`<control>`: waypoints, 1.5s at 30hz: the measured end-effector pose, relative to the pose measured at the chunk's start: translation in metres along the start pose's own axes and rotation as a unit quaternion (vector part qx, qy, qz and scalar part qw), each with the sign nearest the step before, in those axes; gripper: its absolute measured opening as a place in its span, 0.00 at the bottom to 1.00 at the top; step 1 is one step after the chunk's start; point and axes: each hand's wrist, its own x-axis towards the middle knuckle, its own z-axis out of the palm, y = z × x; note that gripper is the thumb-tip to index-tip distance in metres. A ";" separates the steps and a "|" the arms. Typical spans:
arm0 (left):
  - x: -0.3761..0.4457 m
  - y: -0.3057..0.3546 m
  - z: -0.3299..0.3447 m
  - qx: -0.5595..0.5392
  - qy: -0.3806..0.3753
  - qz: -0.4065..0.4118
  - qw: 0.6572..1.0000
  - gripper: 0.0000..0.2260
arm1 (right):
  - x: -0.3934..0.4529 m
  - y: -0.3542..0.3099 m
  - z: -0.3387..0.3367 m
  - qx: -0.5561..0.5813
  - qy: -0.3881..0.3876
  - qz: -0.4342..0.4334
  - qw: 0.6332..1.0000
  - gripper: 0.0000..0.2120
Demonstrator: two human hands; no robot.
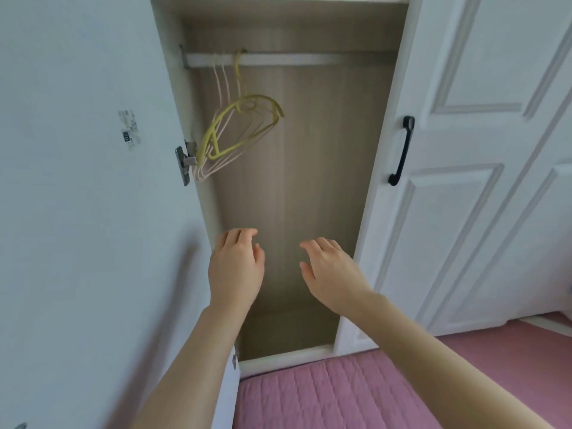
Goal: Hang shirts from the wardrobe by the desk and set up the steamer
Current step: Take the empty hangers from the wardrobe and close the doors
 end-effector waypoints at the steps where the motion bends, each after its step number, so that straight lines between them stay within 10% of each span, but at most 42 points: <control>1: 0.014 0.003 -0.004 0.002 0.009 -0.004 1.000 0.12 | 0.014 0.002 -0.004 -0.006 0.004 -0.009 1.000 0.15; 26: 0.291 0.011 -0.067 -0.065 0.024 -0.125 0.990 0.13 | 0.307 -0.034 -0.060 0.395 -0.030 0.143 0.907 0.07; 35: 0.319 -0.010 -0.040 -0.174 -0.032 -0.280 0.944 0.17 | 0.357 -0.050 -0.034 0.635 -0.080 0.257 0.724 0.18; 45: 0.315 -0.021 -0.021 -0.363 -0.083 -0.323 0.870 0.06 | 0.369 -0.043 -0.030 0.669 -0.097 0.266 0.687 0.03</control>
